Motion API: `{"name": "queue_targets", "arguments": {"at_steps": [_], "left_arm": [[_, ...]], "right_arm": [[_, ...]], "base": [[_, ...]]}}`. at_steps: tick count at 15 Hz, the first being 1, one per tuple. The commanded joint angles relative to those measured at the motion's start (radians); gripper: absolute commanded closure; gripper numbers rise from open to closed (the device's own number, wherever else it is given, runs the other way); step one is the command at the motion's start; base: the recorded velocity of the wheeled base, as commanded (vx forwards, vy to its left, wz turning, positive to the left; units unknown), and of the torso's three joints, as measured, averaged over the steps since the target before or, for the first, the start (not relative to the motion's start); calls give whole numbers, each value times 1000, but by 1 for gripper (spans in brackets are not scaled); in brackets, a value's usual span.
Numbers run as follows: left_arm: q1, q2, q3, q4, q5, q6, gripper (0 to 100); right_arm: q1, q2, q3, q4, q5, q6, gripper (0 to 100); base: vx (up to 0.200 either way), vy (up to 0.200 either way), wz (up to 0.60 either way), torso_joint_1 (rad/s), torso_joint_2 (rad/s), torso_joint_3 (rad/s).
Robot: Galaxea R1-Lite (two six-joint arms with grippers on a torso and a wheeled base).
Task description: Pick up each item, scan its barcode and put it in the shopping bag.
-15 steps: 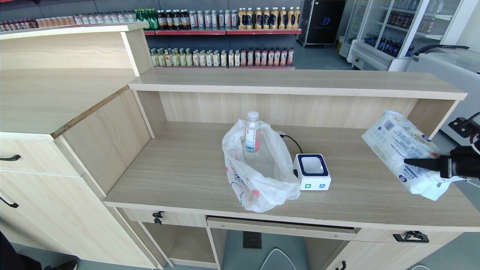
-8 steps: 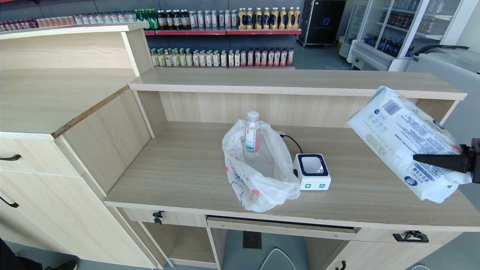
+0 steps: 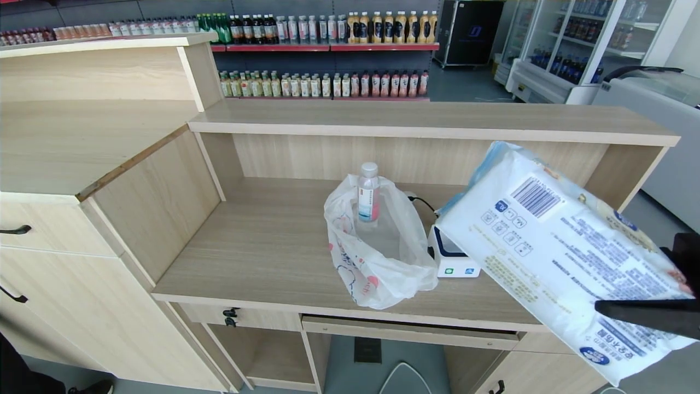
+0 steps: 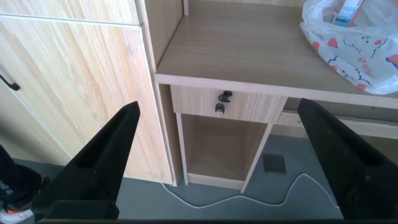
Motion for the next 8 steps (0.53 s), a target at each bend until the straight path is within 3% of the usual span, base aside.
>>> {"name": "queue_targets", "arguments": {"at_steps": [1,5,8], "left_arm": [[0,0,0,0,0,0,0],[0,0,0,0,0,0,0],[0,0,0,0,0,0,0]], "right_arm": [[107,-53,4,8,-46,2,100],[223,-25,-65,17,-66,10,100],[274,-21,-194,157,-69,52,100]], "base": [[0,0,0,0,0,0],[0,0,0,0,0,0],[0,0,0,0,0,0]]}}
